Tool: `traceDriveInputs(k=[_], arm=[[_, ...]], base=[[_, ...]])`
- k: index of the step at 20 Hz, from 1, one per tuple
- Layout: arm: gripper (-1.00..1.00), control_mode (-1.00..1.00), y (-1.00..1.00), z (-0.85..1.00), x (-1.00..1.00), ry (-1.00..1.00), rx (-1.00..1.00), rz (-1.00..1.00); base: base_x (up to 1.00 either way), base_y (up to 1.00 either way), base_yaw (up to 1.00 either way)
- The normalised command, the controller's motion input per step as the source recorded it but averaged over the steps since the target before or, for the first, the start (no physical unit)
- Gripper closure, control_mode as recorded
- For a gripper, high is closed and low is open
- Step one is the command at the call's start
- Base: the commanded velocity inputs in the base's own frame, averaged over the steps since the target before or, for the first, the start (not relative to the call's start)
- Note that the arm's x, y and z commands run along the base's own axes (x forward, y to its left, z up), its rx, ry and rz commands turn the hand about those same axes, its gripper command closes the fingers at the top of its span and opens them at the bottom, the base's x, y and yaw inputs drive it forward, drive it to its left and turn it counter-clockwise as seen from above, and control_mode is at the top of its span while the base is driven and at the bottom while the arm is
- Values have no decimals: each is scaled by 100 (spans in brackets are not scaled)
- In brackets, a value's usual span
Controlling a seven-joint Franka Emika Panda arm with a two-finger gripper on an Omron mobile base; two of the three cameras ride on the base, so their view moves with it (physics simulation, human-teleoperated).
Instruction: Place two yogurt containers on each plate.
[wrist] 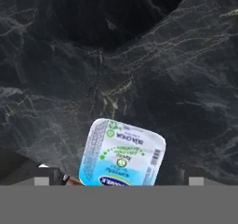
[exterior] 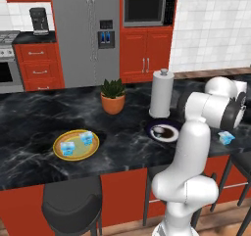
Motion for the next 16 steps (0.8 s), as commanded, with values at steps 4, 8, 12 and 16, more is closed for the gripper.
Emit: traceDriveInputs(k=[4, 8, 12, 16], arm=[[-100, -100, 20, 0, 0, 0, 2, 2], [-100, -100, 0, 0, -2, 0, 0, -5], [-100, -100, 0, -2, -2, 0, -1, -7], [-100, -100, -15, -8, -15, 0, 0, -7]], base=[[0, 0, 0], [0, 0, 0], [0, 0, 0], [0, 0, 0]])
